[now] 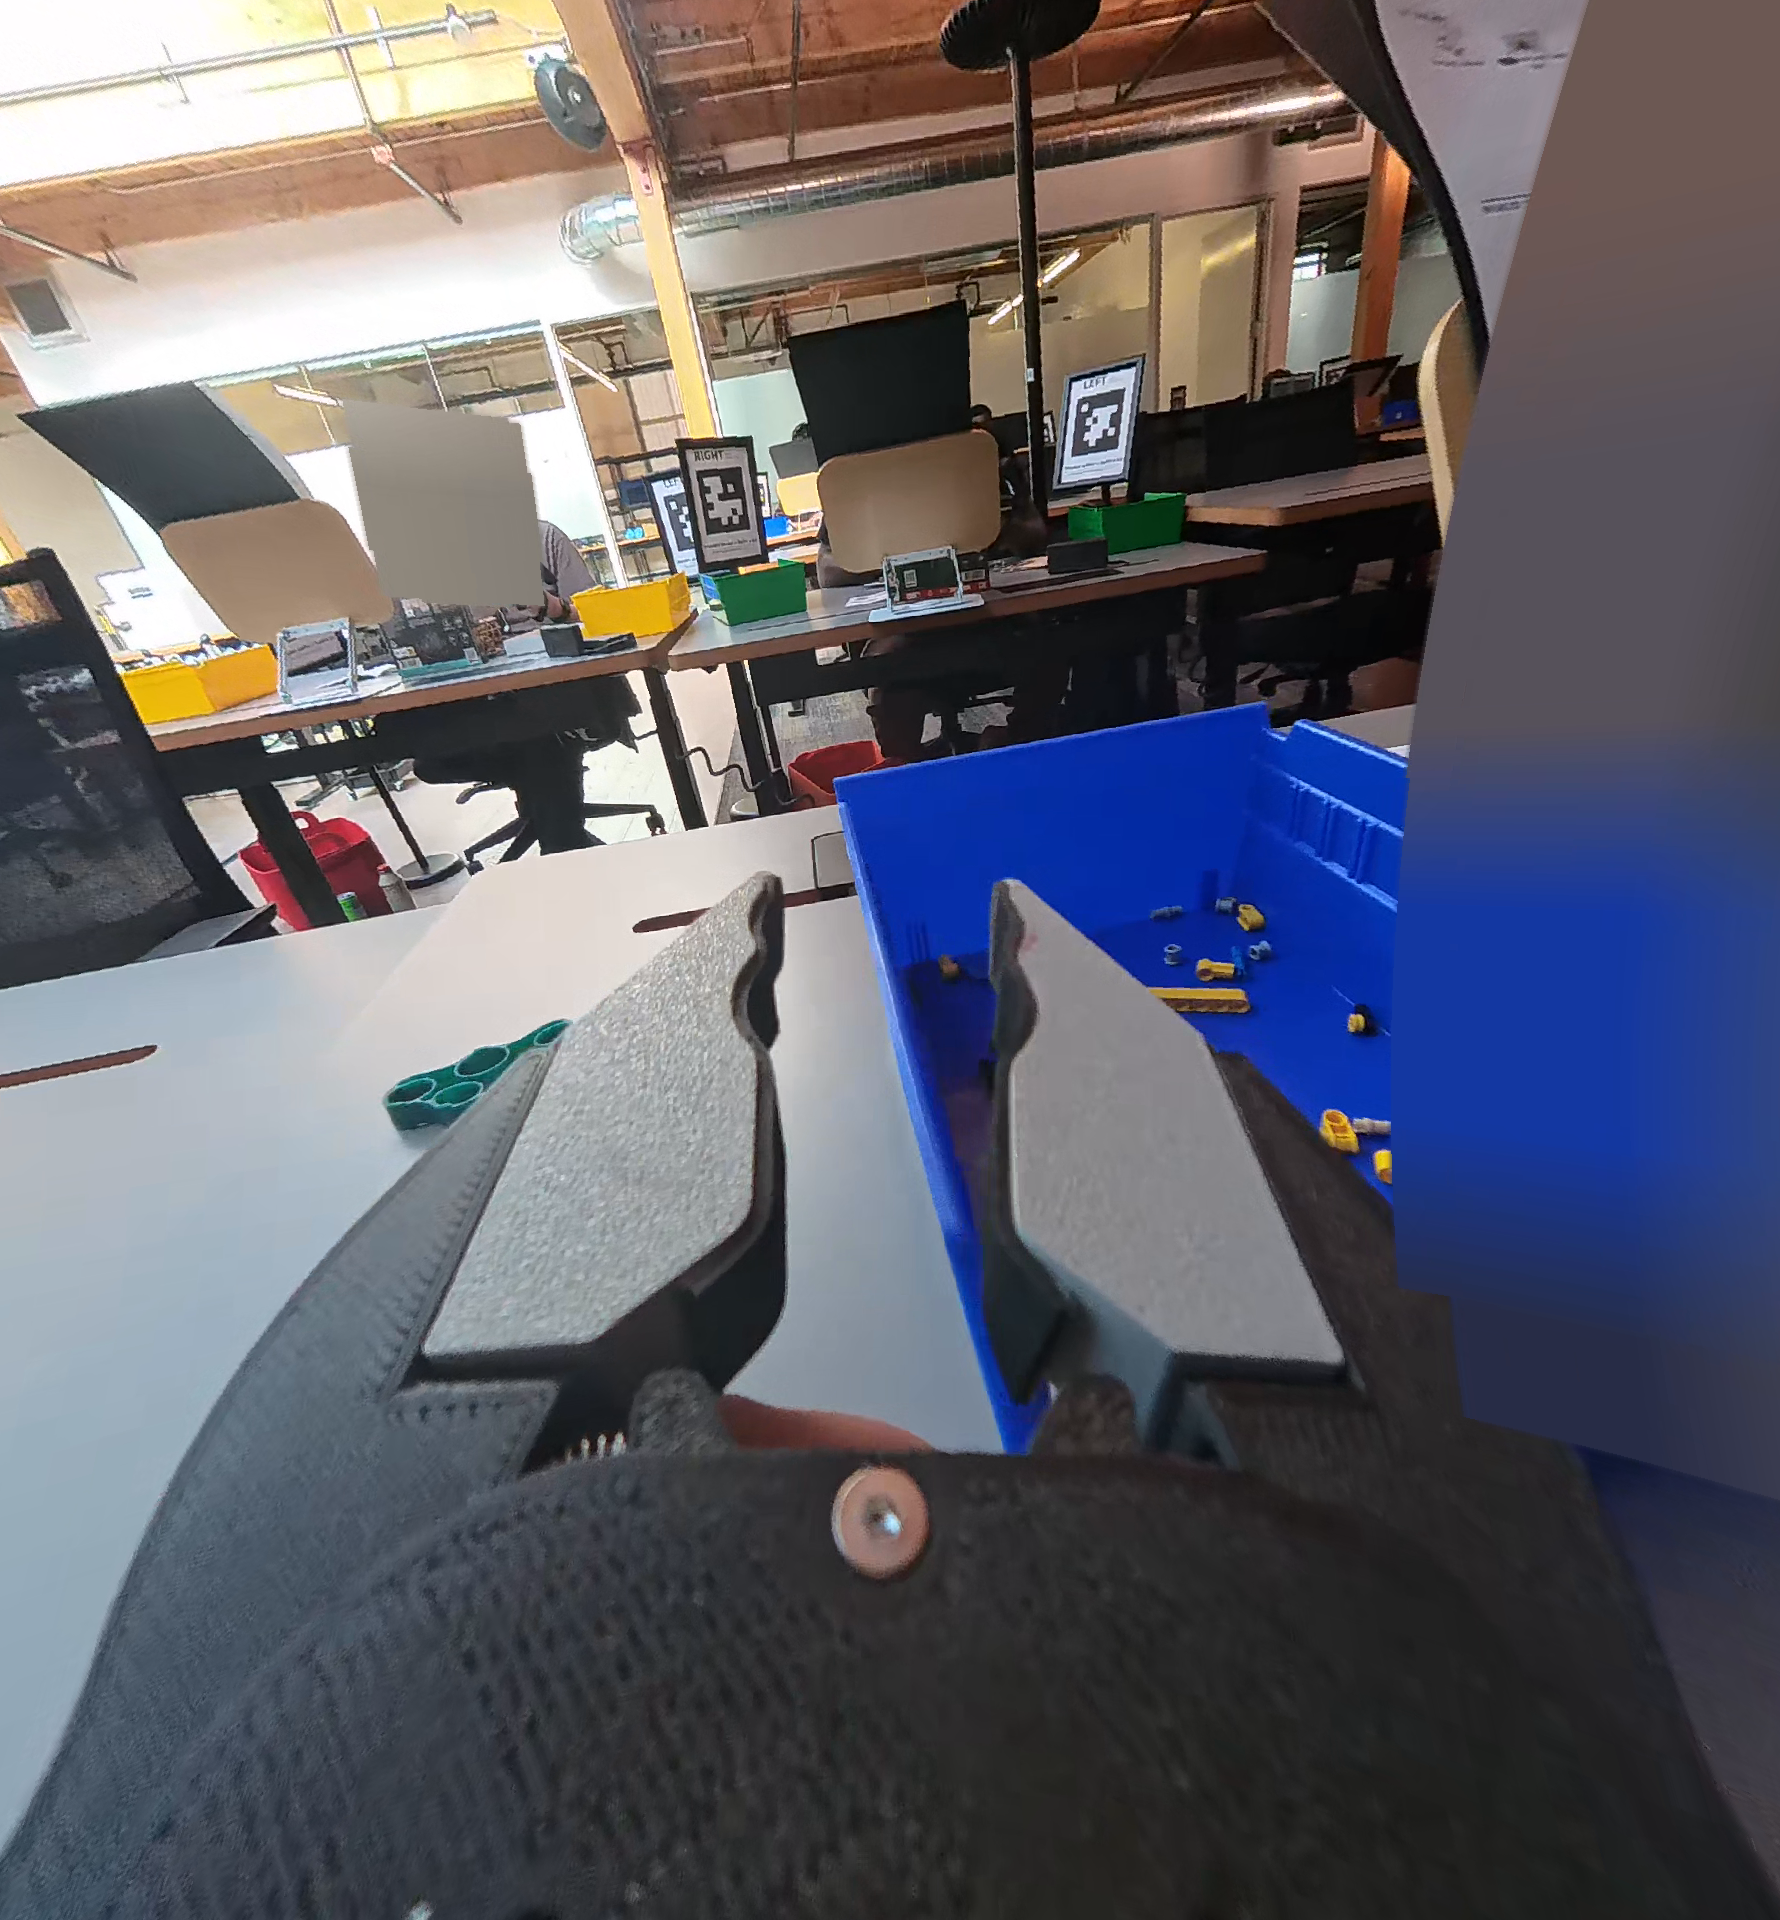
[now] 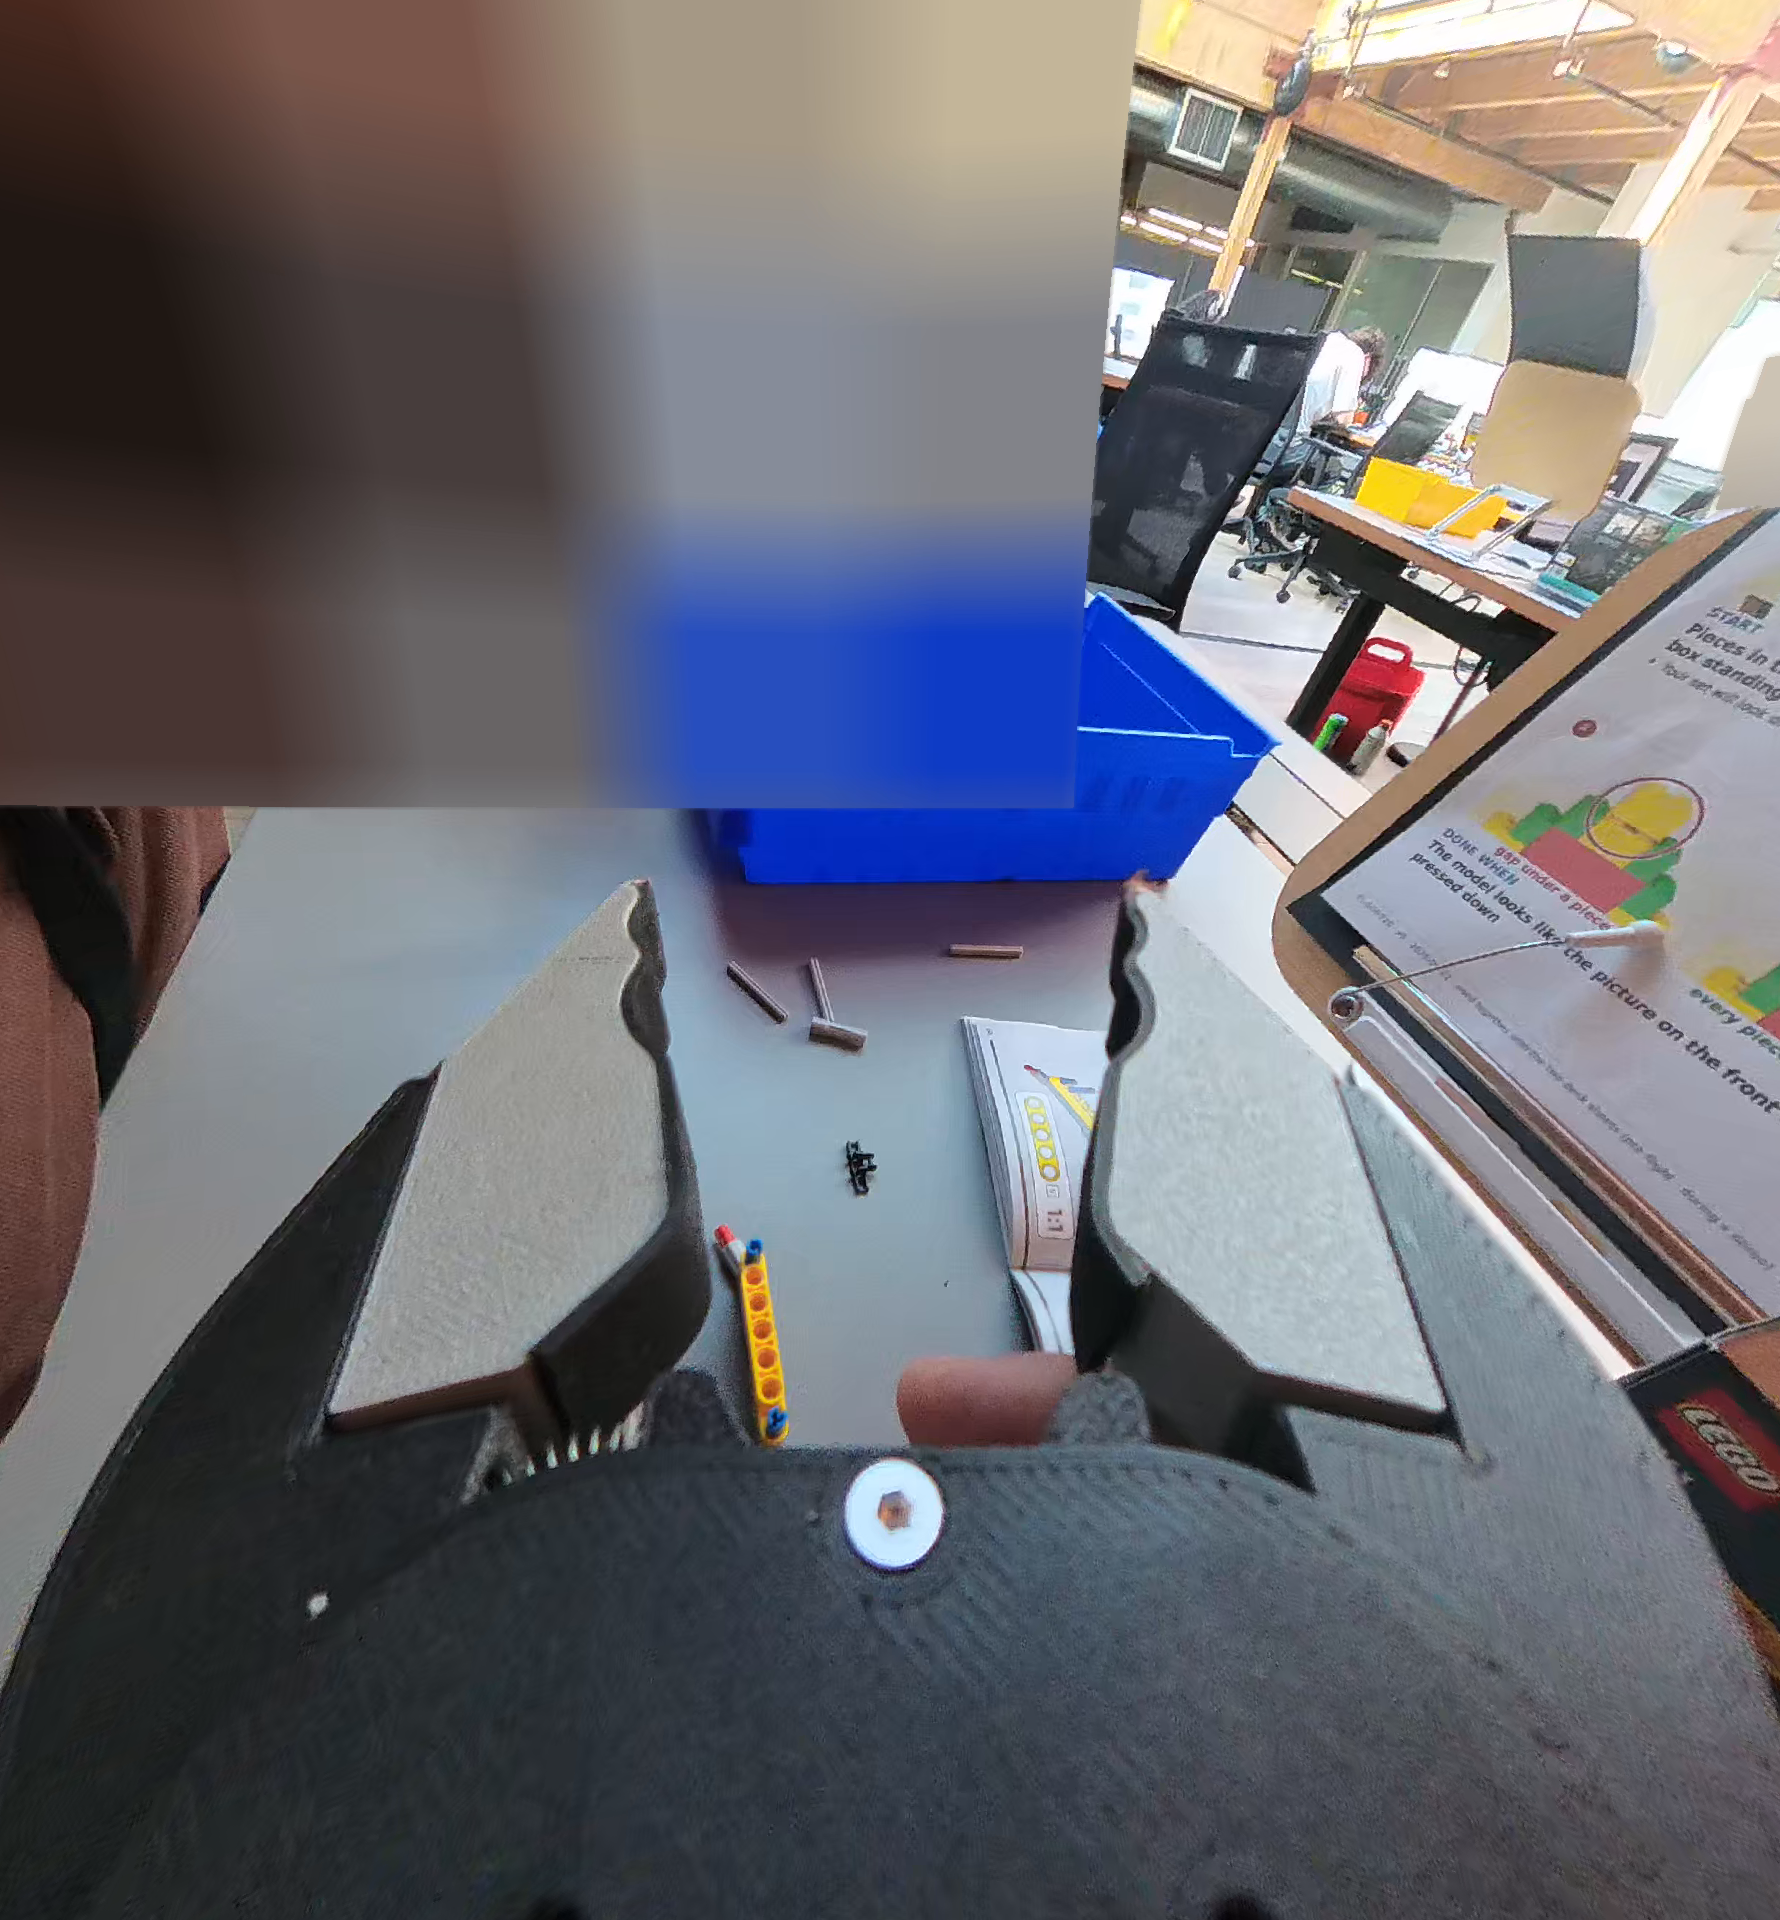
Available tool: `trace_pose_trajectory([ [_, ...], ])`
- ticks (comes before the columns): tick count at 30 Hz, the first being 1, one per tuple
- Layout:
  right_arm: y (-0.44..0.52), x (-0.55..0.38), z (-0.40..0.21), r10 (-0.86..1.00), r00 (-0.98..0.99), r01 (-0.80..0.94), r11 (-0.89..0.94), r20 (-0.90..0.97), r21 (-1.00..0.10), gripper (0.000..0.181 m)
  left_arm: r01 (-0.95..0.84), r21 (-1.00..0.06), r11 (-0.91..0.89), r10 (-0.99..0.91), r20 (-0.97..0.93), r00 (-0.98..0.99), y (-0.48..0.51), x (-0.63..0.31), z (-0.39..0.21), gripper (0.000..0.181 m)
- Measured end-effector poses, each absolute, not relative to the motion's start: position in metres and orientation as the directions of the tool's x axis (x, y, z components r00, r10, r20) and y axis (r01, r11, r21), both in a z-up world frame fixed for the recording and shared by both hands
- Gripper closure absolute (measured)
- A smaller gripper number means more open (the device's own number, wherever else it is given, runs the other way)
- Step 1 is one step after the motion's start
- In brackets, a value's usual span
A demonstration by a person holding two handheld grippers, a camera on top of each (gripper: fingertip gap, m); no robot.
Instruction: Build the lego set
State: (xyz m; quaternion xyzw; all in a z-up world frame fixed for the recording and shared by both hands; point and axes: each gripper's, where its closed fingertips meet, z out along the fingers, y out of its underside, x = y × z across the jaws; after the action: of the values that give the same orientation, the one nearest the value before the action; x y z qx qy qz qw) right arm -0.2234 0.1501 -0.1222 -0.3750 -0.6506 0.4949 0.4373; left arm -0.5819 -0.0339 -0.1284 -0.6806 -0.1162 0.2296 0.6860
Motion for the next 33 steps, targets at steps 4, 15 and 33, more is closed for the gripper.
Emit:
trace_pose_trajectory([
  [4,0.159,-0.224,-0.115,0.93,-0.335,0.051,0.178,0.151,-0.983,0.096,-0.193,-0.979,-0.071,0.472,-0.203,0.858,-0.03,-0.579,-0.132,0.144],
  [15,0.17,-0.204,-0.107,0.942,-0.303,-0.029,0.145,0.147,-0.989,0.1,-0.173,-0.984,0.032,0.508,-0.133,0.851,-0.045,-0.585,-0.122,0.153],
  [33,0.15,-0.157,-0.175,0.926,-0.316,0.217,0.282,0.206,-0.935,0.098,-0.179,-0.966,-0.185,0.352,-0.236,0.906,-0.012,-0.507,-0.113,0.152],
])
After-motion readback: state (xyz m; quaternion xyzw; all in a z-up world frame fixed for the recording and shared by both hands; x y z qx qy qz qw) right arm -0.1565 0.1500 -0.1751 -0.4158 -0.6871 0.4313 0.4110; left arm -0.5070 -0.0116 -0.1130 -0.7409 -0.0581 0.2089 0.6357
